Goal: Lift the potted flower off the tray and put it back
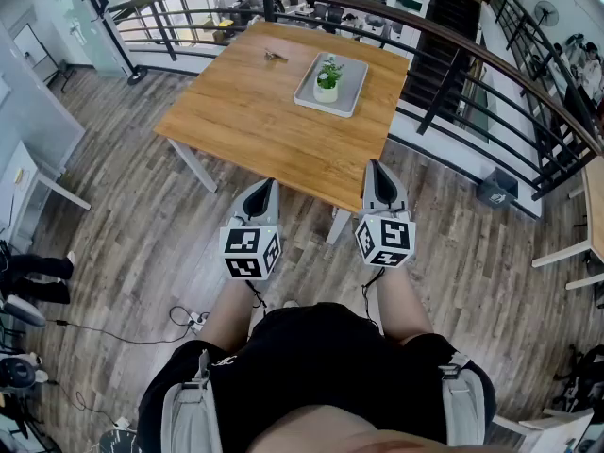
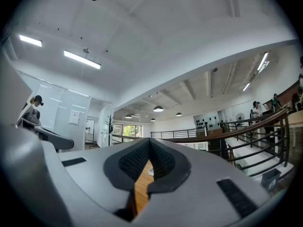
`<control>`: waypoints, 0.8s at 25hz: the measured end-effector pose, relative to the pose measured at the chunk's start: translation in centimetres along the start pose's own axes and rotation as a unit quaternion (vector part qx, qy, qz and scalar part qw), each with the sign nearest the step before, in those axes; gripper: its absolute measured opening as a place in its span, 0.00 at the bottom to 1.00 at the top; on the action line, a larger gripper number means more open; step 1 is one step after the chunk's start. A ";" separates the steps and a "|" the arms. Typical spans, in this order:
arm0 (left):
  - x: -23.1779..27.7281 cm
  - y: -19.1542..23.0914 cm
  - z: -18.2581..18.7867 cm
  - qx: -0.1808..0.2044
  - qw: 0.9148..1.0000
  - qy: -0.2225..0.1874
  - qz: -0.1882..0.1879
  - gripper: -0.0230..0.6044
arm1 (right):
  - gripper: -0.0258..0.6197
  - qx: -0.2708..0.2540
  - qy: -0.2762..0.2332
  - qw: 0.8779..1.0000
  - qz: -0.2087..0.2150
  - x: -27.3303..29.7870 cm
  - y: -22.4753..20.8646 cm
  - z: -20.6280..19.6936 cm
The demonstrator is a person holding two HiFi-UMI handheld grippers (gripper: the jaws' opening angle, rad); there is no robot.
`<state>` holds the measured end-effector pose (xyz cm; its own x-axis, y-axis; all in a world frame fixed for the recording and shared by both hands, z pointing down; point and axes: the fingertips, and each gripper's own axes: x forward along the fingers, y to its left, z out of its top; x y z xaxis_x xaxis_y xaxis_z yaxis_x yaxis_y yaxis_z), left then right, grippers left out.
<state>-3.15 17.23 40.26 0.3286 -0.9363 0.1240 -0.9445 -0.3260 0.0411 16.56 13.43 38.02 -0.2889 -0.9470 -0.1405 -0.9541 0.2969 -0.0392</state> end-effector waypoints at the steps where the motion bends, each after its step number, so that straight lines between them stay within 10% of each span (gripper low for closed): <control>1: -0.1 -0.2 0.0 0.000 1.000 0.001 0.000 0.06 | 0.03 0.001 0.000 1.000 0.000 -0.2 -0.1 0.0; 20: -2.4 0.4 -0.4 -0.003 1.000 -0.005 -0.004 0.06 | 0.04 -0.006 0.003 1.000 -0.020 -2.3 1.4 -0.6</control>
<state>-4.36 19.44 40.42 0.3368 -0.9348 0.1128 -0.9415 -0.3334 0.0489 15.84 15.91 38.85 -0.2513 -0.9587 -0.1330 -0.9657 0.2576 -0.0321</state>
